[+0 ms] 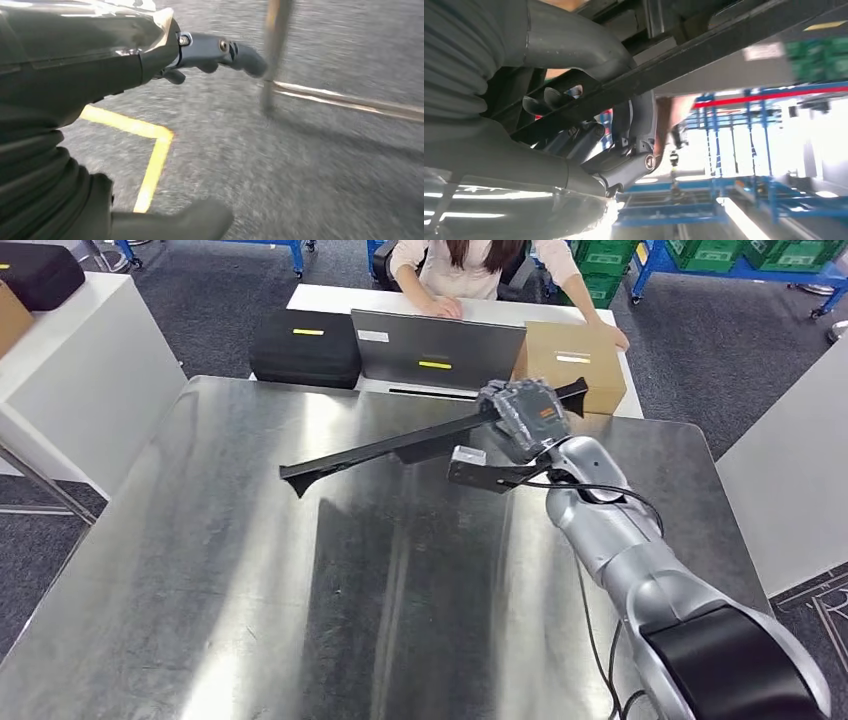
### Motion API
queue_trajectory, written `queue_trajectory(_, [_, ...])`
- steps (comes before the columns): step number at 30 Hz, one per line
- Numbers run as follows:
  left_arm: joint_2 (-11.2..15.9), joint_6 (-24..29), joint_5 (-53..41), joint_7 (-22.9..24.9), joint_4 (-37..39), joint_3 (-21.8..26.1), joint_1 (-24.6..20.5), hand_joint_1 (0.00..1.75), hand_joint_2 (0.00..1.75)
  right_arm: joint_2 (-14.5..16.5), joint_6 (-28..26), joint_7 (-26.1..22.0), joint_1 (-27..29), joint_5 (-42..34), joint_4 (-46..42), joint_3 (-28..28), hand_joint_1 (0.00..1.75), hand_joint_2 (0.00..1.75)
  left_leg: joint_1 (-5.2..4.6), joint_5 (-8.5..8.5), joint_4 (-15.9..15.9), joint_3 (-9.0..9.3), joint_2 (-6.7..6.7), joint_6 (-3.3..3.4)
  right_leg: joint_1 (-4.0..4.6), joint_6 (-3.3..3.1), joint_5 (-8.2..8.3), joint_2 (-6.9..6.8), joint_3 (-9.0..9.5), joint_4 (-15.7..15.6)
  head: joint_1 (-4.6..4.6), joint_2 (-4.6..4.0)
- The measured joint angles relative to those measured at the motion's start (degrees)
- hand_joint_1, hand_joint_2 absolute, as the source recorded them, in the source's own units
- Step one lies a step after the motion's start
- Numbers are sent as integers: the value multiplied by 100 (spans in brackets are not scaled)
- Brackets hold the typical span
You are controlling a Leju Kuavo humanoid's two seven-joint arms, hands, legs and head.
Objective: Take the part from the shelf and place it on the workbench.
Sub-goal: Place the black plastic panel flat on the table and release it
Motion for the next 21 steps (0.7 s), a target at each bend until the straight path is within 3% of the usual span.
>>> queue_trajectory(1, [2,-34,20,7,6,17,13,0,175,27,-21,5,60,4,-1,27,175,175,-16,-73,-25,3,26,8,43,38,462,-12,16,-285,-18,0])
queue_trajectory(2, [5,-81,19,-27,9,22,36,0,175,38,-43,21,111,-5,-14,48,175,175,-28,-80,-19,41,49,13,65,45,767,-17,70,-475,-33,0])
queue_trajectory(5, [22,-180,-46,-156,7,29,62,0,175,24,-112,73,98,-77,-51,73,175,175,-14,107,215,35,90,-38,30,-112,740,12,326,-722,-42,0])
queue_trajectory(6, [29,-182,-70,-161,8,31,42,0,175,19,-128,85,57,-95,-49,76,175,175,2,42,346,-49,85,-67,7,-172,707,26,379,-764,-54,0])
queue_trajectory(8, [37,-165,-92,-145,10,33,-17,0,175,23,-128,99,-15,-108,-47,85,175,175,37,-441,774,-310,54,-126,-9,-247,672,39,357,-785,-66,-1])
queue_trajectory(10, [36,-149,-97,-137,10,33,-73,0,175,38,-130,118,-37,-109,-47,103,175,175,83,-965,1342,-617,38,-176,-30,-266,675,40,222,-781,-72,-1])
queue_trajectory(11, [34,-145,-101,-138,10,33,-93,0,175,43,-131,131,-25,-109,-46,112,175,175,110,-1127,1492,-670,39,-203,-50,-267,689,39,143,-777,-73,0])
queue_trajectory(13, [30,-143,-125,-141,10,33,-140,0,175,45,-132,158,7,-109,-44,129,175,175,170,-1288,1340,-478,38,-259,-103,-241,766,39,-49,-741,-73,0])
queue_trajectory(14, [28,-142,-141,-144,10,33,-168,0,175,43,-133,172,10,-110,-43,135,175,175,205,-1307,1121,-272,20,-281,-128,-207,828,38,-174,-669,-74,0])
queue_trajectory(16, [17,-143,-162,-158,7,32,-234,0,175,18,-137,200,2,-122,-45,143,175,175,235,-1114,700,-10,-6,-253,-127,-106,952,25,-479,-422,-61,1])
queue_trajectory(18, [4,-138,-185,-193,-2,31,-260,0,175,-17,-155,222,34,-145,-46,147,175,175,181,-881,572,-6,0,-124,-119,-10,1009,1,-615,-337,-40,1])
queue_trajectory(19, [7,-136,-195,-214,-7,31,-254,0,175,-32,-164,229,64,-153,-41,149,175,175,153,-822,599,-27,11,-53,-138,29,1030,-9,-597,-398,-31,2])
queue_trajectory(21, [17,-138,-206,-236,-11,31,-249,0,175,-59,-172,234,97,-160,-31,156,175,175,139,-670,543,-6,49,34,-158,60,966,-17,-646,-368,-27,1])
